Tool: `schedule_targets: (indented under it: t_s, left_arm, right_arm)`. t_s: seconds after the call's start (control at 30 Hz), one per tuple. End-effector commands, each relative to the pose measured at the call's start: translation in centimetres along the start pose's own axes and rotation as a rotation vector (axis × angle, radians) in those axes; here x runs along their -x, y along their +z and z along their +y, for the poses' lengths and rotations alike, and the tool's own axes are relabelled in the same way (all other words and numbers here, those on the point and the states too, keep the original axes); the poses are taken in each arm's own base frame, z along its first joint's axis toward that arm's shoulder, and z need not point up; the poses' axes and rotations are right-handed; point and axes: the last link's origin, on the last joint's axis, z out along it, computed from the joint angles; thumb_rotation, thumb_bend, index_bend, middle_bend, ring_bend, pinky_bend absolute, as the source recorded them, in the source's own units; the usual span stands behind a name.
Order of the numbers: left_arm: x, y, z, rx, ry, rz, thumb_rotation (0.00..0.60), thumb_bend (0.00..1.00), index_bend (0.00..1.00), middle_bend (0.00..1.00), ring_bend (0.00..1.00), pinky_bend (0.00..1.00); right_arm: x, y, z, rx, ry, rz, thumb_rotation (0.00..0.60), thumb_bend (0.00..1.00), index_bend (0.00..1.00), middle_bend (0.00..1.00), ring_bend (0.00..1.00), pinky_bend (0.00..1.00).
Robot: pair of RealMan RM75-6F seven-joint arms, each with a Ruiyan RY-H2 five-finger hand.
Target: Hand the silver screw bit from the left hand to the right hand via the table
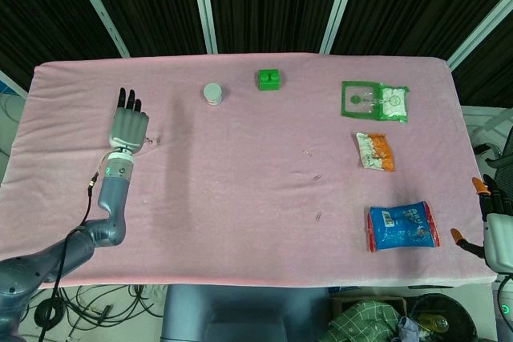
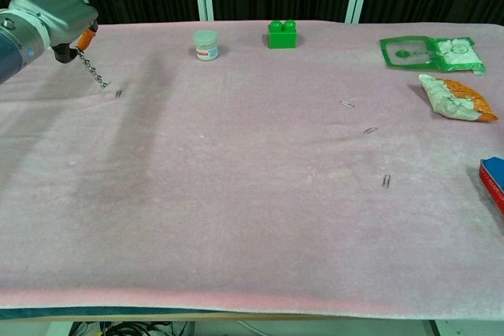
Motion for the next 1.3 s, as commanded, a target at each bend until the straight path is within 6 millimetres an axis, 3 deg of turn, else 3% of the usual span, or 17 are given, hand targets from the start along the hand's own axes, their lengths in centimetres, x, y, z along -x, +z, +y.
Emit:
schedule_targets:
  t_s: [0.03, 0.7, 1.3]
  left_arm:
    - [-0.1, 0.4, 0.5, -0.004, 0.003, -0.005, 0.600, 0.44, 0.57, 0.20, 0.00, 0.00]
    - [1.0, 1.3, 1.7, 0.004, 0.052, -0.022, 0.600, 0.44, 0.57, 0.20, 0.00, 0.00]
    - [0.2, 1.4, 2.8, 0.000, 0.053, 0.020, 0.600, 0.44, 0.58, 0.20, 0.00, 0.00]
  right_arm:
    - [0.0, 0.0, 0.0, 0.000, 0.000, -0.003, 0.600, 0.12, 0.00, 0.00, 0.10, 0.22]
    - [-0.1, 0.1, 0.3, 0.007, 0.013, -0.006, 0.600, 0.12, 0.00, 0.00, 0.10, 0.22]
    - [-0.6, 0.0, 0.4, 0.002, 0.025, 0.013, 0.600, 0.12, 0.00, 0.00, 0.10, 0.22]
